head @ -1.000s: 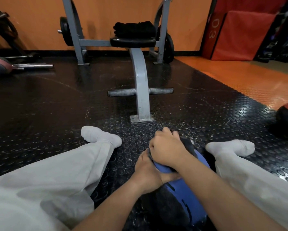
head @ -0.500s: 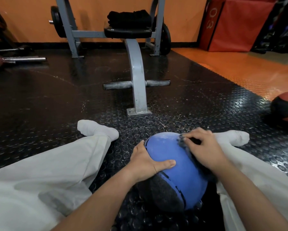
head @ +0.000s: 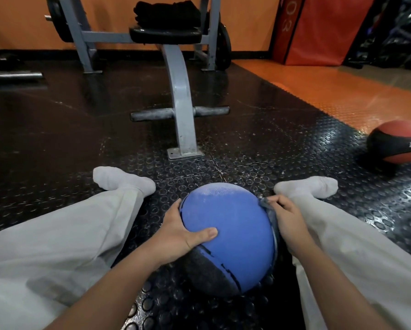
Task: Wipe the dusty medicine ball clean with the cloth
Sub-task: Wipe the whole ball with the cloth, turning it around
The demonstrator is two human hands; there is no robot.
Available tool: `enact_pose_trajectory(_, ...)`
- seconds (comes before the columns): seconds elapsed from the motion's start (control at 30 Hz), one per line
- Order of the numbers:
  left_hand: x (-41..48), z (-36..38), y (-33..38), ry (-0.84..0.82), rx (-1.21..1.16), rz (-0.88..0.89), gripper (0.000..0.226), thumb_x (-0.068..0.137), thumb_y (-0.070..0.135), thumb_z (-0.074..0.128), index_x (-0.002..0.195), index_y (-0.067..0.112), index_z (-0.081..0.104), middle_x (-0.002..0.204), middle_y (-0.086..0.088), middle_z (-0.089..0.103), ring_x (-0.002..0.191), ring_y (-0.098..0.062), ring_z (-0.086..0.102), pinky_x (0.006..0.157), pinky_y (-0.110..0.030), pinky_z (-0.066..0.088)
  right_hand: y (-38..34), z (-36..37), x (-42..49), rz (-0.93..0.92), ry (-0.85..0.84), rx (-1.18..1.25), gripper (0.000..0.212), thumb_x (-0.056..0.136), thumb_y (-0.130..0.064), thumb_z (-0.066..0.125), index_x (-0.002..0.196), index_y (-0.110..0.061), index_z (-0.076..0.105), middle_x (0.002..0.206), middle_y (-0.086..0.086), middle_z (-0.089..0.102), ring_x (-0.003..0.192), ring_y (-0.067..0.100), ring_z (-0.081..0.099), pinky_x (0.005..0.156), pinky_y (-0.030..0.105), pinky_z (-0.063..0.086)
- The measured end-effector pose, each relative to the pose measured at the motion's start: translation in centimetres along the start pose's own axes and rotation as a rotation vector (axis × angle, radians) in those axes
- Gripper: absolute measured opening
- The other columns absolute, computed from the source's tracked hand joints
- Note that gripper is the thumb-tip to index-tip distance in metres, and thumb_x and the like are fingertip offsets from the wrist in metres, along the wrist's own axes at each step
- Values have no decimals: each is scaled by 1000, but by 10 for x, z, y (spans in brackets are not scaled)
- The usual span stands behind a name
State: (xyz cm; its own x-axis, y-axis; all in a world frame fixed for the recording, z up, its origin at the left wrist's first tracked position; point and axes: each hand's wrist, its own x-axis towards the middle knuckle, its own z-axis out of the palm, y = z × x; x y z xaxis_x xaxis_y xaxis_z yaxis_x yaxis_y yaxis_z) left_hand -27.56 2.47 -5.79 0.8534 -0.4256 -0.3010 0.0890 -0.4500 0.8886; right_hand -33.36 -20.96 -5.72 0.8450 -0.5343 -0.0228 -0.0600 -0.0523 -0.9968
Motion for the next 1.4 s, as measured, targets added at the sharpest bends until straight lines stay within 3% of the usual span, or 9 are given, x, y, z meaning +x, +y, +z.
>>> enact_pose_trajectory(0.13,-1,-18,8,-20,87,-103,120,55,73,65,151,21,15,145,5,40,119,-10,46,96,-21,34,-7,10,-5,-39,-43,-54,23,87,-3,63,68,-16,63,75,-3,63,76,16,55,66,8,42)
enact_pose_trajectory(0.27,5,-32,10,6,102,-117,124,54,81,63,154,24,17,147,5,43,117,-9,45,95,-18,30,-22,41,-19,-435,-86,-411,22,81,-23,73,69,-36,61,86,-15,60,94,15,55,90,19,33)
enact_pose_trajectory(0.47,-8,-32,-13,22,17,-43,137,38,75,66,155,25,15,139,10,47,121,-2,47,97,-14,32,-38,73,-33,-657,-304,-568,24,76,-49,62,67,-26,63,74,-17,53,80,4,48,79,25,37)
enact_pose_trajectory(0.57,-13,-25,-13,47,-12,-30,132,40,68,73,153,26,19,130,13,50,112,3,51,89,-9,38,-31,59,-16,-496,-266,-374,27,81,-25,73,61,-16,58,59,-12,54,61,2,51,64,22,41)
enact_pose_trajectory(0.77,-12,2,11,105,68,-43,142,43,77,78,156,22,12,157,5,22,142,-14,29,118,-33,25,-22,33,21,-37,-23,-268,40,85,-18,71,54,-17,46,39,-9,44,39,5,35,48,23,35)
enact_pose_trajectory(1.0,-8,17,21,127,180,-19,125,61,60,81,156,19,10,159,-1,18,145,-17,21,119,-38,24,-40,57,-29,-674,-267,-614,23,75,-22,66,58,-15,54,62,-6,54,66,10,51,63,24,38)
enact_pose_trajectory(1.1,-12,22,22,152,178,-4,126,60,59,82,155,19,9,159,-1,16,146,-16,18,120,-35,20,-33,38,-11,-587,-242,-457,25,76,-21,69,56,-20,55,58,-14,55,64,2,50,66,17,38)
enact_pose_trajectory(1.27,-15,33,30,153,211,-8,131,59,64,79,155,18,4,160,1,9,148,-19,10,121,-36,15,-1,-1,26,38,-47,-210,30,87,-19,69,60,-13,57,59,1,56,61,11,47,67,29,40)
enact_pose_trajectory(1.4,-11,40,39,155,250,-22,134,58,66,79,156,16,2,161,-1,8,149,-23,7,121,-37,13,-4,2,22,-29,27,-225,29,86,-16,71,61,-11,56,59,2,53,60,10,45,63,27,40)
